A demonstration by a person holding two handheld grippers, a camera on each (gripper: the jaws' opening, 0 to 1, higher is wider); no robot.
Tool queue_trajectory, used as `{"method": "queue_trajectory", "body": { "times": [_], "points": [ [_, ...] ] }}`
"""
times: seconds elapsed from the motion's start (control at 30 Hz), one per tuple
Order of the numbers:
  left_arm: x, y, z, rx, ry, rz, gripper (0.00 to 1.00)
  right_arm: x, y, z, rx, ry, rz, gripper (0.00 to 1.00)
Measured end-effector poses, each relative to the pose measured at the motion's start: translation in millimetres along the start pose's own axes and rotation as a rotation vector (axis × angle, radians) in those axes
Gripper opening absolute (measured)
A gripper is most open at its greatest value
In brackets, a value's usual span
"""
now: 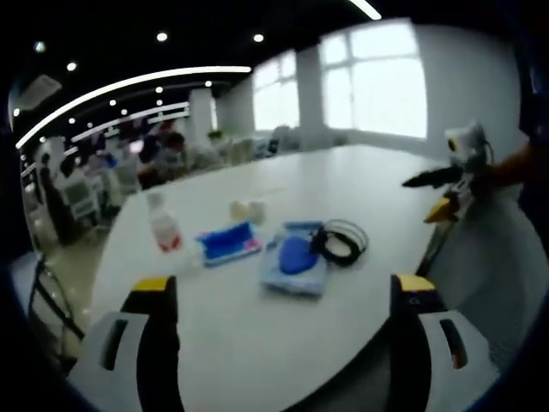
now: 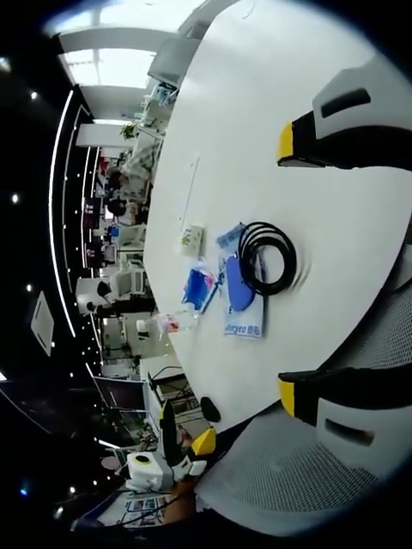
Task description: Arrange the tabletop items into an orderly group along one side of the table until the central work area is clear of visible clutter.
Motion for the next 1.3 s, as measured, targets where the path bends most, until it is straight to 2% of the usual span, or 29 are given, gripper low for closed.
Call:
{"method": "queue_trajectory", "body": {
  "times": [0.33, 0.53, 0.67, 0.8, 1.03, 1.1, 1.23, 1.3],
  "points": [
    [-2, 2.0, -5.8, -0.006, 0.031, 0.022, 1.0, 1, -2.7, -3, -0.019, 0.011, -0.019, 0.98],
    [-2, 1.8, -5.6, -0.006, 0.029, 0.02, 1.0, 1, -4.3, -4, -0.036, 0.021, -0.035, 0.98],
    [-2, 0.6, -8.7, 0.005, 0.051, 0.008, 1.0, 1, -5.9, -5, -0.035, 0.028, -0.05, 0.97],
    [-2, 0.0, -11.0, -0.002, 0.06, 0.006, 1.0, 2, -8.1, -10, -0.072, 0.057, -0.076, 0.94],
    [-3, 0.0, -12.6, -0.013, 0.063, 0.012, 1.0, 3, -5.9, -18, -0.188, 0.085, -0.108, 0.92],
    [-2, 0.1, -12.7, -0.014, 0.062, 0.013, 1.0, 3, -8.9, -13, -0.246, 0.073, -0.147, 0.87],
    [-3, -0.5, -14.2, -0.025, 0.073, 0.01, 1.0, 5, -0.7, -16, -0.257, 0.102, -0.13, 0.85],
    [-3, -0.2, -15.4, -0.031, 0.082, 0.014, 1.0, 6, 4.3, -16, -0.291, 0.11, -0.129, 0.82]
  ]
}}
Point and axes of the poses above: the point that each gripper's makers call its tool centre point, and the gripper's own axes: x roughly forward along the fingers, z roughly to its right, y roughly out of its top, the point moved 3 cm from there along -x, roughly backward along the fingers, and after that the axes turned 4 degrees about -y, right-handed, at the moved point
